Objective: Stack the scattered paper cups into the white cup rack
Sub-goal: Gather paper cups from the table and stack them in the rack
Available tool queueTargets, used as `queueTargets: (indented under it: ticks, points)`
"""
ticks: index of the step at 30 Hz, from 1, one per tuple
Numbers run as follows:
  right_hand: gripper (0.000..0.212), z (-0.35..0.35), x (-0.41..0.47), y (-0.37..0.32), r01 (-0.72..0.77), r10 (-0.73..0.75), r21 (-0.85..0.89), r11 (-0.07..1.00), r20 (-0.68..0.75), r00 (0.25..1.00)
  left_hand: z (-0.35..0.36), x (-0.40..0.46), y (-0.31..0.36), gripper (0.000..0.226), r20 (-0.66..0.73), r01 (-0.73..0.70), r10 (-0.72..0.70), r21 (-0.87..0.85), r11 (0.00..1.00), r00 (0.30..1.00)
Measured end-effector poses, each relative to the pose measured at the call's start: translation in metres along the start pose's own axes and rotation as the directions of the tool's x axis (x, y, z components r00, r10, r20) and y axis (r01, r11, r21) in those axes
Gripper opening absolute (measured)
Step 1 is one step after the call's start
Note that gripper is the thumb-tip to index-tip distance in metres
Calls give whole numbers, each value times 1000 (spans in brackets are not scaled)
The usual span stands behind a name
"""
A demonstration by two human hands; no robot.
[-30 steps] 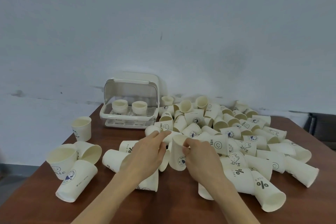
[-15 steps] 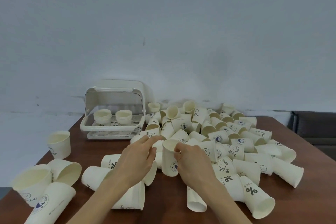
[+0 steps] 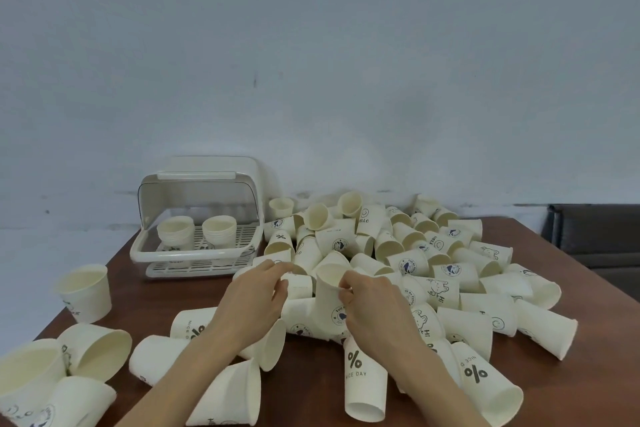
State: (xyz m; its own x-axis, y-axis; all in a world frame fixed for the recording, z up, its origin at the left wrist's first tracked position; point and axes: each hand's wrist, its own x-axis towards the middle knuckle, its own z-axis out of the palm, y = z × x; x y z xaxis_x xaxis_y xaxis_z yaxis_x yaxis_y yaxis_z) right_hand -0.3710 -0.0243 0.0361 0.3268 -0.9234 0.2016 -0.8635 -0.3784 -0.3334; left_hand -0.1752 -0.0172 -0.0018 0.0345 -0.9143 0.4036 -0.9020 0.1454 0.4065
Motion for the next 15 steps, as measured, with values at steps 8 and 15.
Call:
queueTargets:
  ticks: [8, 15]
  points:
    - [14, -14, 23, 22, -12, 11, -19, 1000, -52, 999, 42, 87, 4, 34, 50, 96, -97, 16, 995, 994]
    - [19, -24, 51, 38, 60, -62, -35, 998, -62, 996, 89, 177, 16, 27, 65, 360, -357, -30, 933, 932]
